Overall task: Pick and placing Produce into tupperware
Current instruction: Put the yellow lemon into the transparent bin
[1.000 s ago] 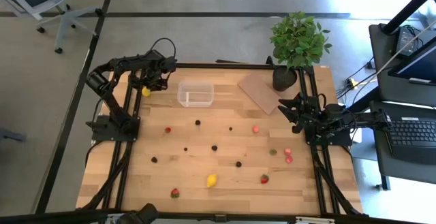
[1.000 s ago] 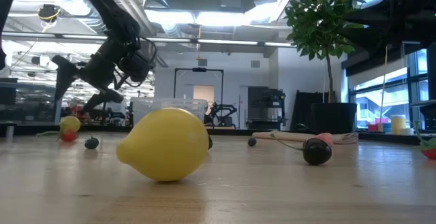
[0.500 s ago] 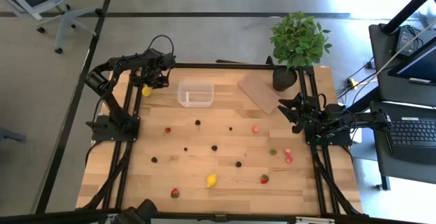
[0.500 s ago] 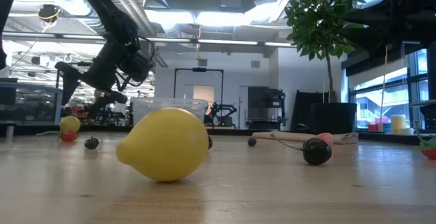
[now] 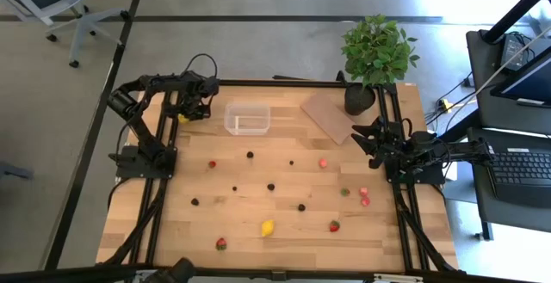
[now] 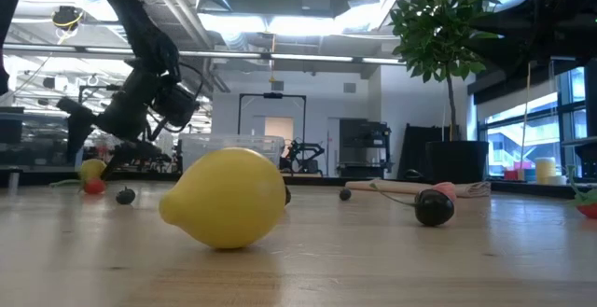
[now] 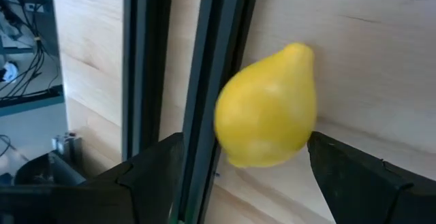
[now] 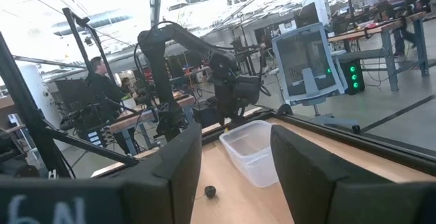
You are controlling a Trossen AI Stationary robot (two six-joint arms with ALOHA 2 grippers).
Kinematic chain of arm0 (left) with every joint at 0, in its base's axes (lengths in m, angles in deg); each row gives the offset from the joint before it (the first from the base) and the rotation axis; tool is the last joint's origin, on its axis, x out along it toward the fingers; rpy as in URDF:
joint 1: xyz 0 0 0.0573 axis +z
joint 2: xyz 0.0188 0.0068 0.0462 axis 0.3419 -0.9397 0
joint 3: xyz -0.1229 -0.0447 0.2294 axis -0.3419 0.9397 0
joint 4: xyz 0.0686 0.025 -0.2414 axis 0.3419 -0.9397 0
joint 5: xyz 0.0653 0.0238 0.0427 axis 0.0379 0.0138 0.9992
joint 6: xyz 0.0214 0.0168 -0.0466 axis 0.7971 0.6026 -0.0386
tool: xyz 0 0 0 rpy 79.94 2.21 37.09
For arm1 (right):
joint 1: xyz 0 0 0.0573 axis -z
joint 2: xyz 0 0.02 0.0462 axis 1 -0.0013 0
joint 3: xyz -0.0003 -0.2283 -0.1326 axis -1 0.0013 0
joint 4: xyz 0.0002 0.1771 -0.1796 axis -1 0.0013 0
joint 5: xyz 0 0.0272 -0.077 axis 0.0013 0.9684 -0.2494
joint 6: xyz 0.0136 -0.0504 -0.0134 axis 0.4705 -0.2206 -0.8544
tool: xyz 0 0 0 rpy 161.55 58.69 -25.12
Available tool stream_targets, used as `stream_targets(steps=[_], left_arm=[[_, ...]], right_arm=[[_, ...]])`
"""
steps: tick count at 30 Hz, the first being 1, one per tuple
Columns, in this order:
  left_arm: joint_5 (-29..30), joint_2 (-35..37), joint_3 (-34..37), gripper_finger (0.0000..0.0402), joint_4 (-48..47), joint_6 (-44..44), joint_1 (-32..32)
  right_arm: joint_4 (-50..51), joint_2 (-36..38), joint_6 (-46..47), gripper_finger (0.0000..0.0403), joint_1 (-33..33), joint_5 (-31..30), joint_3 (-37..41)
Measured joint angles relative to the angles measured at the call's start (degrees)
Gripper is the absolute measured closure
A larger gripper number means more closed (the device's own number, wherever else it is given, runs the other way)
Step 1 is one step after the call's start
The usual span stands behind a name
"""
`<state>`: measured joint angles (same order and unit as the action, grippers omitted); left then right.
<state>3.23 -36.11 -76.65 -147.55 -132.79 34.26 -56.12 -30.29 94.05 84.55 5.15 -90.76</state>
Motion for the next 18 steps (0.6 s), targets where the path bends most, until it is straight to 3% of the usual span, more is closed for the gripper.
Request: stream_targets(steps=[12,18], left_arm=[[0.3,0.1,1.9,0.0118,5.0,2.1,0.3],[1.2,0.1,1.9,0.0115,5.5,8.4,0.3]], right_arm=[[0.0,0.0,0.4,0.0224,0.0,0.0,0.0],[0.0,0.0,0.4,0.0224,0.0,0.0,0.0]])
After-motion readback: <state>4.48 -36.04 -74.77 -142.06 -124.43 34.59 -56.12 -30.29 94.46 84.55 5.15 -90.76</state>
